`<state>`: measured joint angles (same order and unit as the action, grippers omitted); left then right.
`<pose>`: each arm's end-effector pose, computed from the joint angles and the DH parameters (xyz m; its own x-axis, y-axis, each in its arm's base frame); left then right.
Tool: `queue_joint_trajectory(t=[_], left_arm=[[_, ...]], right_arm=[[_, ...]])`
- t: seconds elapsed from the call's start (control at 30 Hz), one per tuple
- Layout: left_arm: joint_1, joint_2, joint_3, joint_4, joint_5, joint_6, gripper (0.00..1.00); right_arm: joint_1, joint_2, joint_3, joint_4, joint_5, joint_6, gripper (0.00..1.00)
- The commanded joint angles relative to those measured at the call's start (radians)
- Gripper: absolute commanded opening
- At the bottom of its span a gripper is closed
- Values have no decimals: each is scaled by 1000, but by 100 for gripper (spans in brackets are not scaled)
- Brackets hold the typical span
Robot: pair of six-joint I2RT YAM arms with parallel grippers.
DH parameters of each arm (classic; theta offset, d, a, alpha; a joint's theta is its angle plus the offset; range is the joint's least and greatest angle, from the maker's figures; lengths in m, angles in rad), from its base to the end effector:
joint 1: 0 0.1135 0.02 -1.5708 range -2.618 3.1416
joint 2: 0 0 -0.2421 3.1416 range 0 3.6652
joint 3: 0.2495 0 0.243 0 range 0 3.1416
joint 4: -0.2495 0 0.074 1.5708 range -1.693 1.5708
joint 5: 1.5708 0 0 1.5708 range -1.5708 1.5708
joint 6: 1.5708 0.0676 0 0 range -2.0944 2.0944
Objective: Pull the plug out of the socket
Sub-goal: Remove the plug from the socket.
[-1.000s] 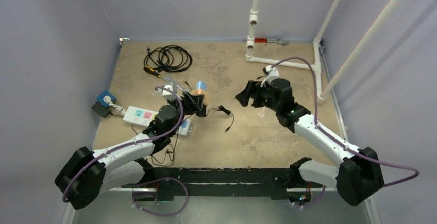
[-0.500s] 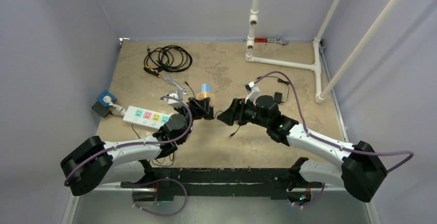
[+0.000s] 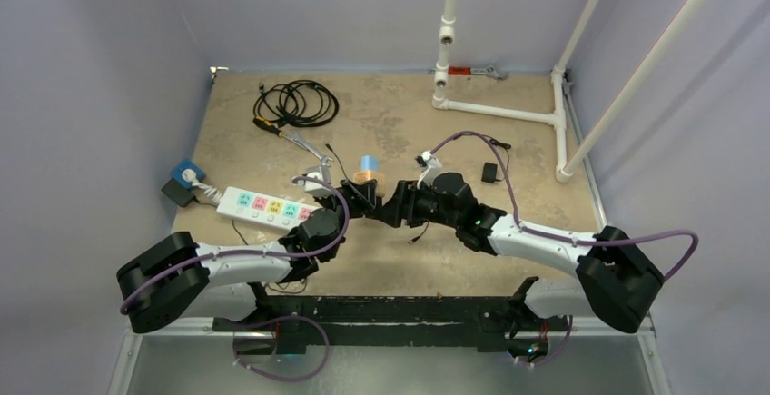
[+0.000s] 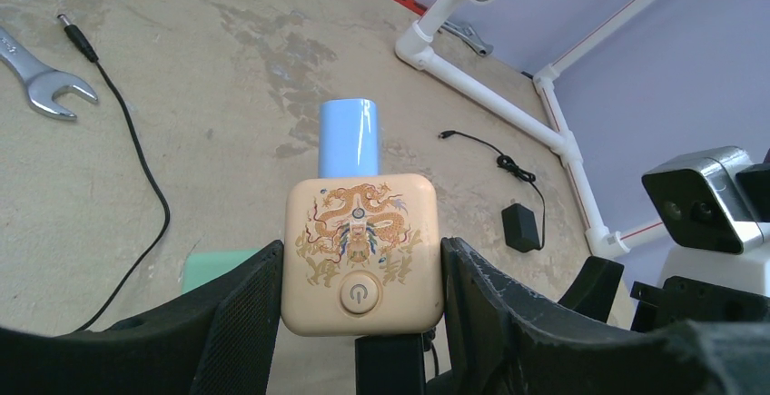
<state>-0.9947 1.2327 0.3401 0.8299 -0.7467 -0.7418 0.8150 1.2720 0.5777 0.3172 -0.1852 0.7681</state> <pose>0.1788 -0.1909 0.1884 -0.1915 -0.6154 -0.7646 0.1585 0.7494 -0.6429 0.1958 0.2259 0.1886 -0.7602 0.1891 -0.6216 -0.4234 0.5814 0.6947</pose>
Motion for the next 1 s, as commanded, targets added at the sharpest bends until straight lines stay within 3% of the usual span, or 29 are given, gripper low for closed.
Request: queue_joint_trajectory(t=[0.0,0.4,0.97], left_arm=[[-21,6,16,114,-48,-28,0],[-41,39,22,126,-55,-37,0],[-48,59,24,123,-62,-47,0]], right_arm=[[23,15,49,72,4,17,65],[34,128,112,85,-13,6,61],[42,166,160,30,44,-29,57]])
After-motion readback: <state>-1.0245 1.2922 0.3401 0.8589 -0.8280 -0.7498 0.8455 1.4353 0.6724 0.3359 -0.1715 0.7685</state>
